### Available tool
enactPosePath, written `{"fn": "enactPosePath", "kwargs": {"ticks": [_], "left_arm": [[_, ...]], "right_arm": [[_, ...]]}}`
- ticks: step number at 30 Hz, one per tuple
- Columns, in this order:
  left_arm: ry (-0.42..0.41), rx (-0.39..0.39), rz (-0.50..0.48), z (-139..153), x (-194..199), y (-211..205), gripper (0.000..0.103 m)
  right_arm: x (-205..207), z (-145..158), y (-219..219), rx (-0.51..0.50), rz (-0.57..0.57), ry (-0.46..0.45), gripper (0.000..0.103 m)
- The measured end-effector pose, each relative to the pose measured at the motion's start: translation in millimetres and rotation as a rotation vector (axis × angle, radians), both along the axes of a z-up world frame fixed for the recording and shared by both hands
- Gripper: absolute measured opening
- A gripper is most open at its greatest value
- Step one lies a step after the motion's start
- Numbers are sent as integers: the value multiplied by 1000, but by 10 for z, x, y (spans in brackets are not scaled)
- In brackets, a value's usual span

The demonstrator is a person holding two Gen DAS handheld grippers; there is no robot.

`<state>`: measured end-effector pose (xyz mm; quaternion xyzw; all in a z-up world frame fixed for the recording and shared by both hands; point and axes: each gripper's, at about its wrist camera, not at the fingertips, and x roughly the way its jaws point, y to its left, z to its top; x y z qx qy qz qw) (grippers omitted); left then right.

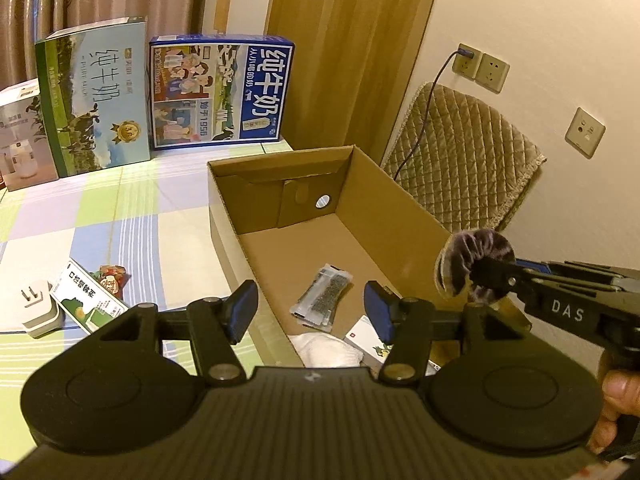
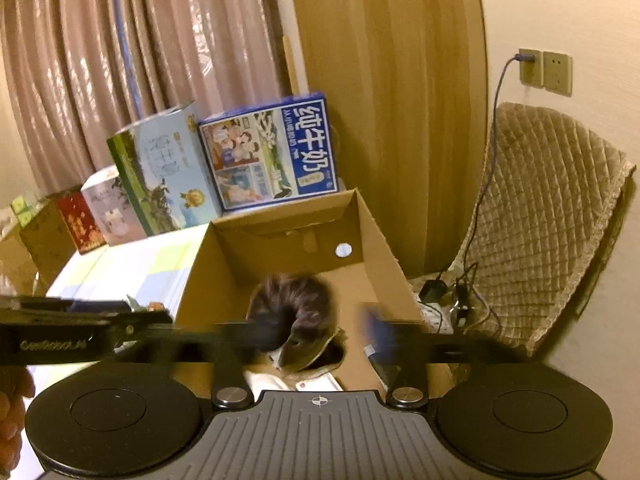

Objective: Organize objects
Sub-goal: 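Open the left tool to drop the packet while the right tool releases the scrunchie, then move both open tools back over the remaining table items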

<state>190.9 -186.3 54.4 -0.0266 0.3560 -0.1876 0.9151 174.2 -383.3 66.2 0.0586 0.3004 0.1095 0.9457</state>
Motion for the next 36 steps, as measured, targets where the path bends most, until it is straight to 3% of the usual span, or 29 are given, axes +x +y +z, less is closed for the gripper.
{"fn": "enactPosePath", "kwargs": {"ticks": [4, 23, 31, 33, 36], "left_arm": [[6, 7, 8, -9, -3, 46, 60], [4, 17, 30, -9, -89, 325, 65], [3, 28, 54, -6, -135, 547, 70], [3, 28, 64, -5, -141, 624, 72], [-13, 24, 84, 27, -162, 769, 79]], "right_arm": [[-19, -21, -63, 15, -15, 7, 78], [-248, 128, 92, -9, 15, -1, 79], [-277, 220, 329, -18, 43, -15, 92], [-283, 246, 404, -21, 49, -22, 100], [-291, 297, 522, -22, 64, -37, 101]]}}
